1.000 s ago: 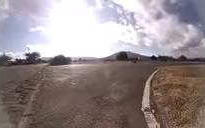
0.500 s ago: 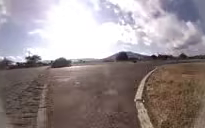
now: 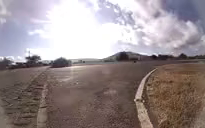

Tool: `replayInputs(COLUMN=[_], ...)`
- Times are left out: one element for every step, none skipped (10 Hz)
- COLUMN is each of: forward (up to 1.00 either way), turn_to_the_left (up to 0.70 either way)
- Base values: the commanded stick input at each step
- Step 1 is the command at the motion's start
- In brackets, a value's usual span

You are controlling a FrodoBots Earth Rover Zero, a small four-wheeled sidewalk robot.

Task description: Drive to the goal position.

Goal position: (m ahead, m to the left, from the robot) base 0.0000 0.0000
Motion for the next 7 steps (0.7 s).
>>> replayInputs(forward=[-0.45,-0.45,-0.45,-0.45,0.00,0.00,0.00], turn_to_the_left=[0.00,0.00,0.00,0.00,0.00,0.00,0.00])
